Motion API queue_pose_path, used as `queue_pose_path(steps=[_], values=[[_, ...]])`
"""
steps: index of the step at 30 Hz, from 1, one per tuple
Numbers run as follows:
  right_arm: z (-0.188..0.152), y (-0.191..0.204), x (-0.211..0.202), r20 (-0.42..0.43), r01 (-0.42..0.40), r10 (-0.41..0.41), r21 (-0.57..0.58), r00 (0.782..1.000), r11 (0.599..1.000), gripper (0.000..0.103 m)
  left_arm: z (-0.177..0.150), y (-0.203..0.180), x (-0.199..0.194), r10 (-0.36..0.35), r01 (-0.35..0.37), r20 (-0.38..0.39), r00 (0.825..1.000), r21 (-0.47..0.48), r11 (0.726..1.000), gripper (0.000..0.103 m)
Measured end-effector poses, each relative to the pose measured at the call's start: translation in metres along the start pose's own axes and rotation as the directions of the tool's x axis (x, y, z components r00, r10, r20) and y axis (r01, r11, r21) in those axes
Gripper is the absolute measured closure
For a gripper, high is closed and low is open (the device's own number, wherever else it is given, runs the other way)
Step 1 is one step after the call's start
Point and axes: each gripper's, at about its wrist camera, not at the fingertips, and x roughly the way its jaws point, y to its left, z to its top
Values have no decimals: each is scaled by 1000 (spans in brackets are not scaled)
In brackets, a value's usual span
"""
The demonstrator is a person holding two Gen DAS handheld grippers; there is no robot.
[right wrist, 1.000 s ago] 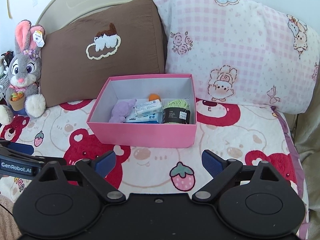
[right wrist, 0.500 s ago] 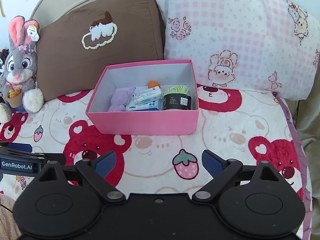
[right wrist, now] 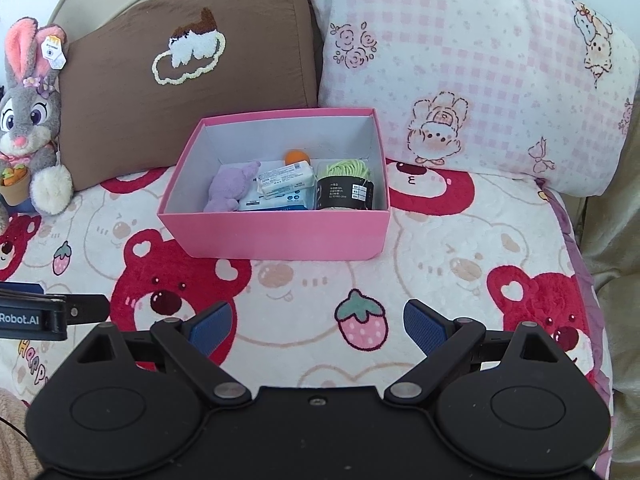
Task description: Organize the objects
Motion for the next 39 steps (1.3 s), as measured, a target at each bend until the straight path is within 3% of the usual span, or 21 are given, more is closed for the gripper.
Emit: queue_pose_path(steps=[6,12,39], values=[[0,-4,1,-12,14,-14,13,1000,1000,8,-1,3,3,6,-6,-8,1000,-19,1000,0],[-1,-7,3,-19,23,-22,11,1000,1000,8,-3,0,8,30,-29,-23,999,21,999,0],[-3,-10,3,-26,41,-41,-6,999,999,8,-6,-6,9,23,-22,-40,999,33,999,0]])
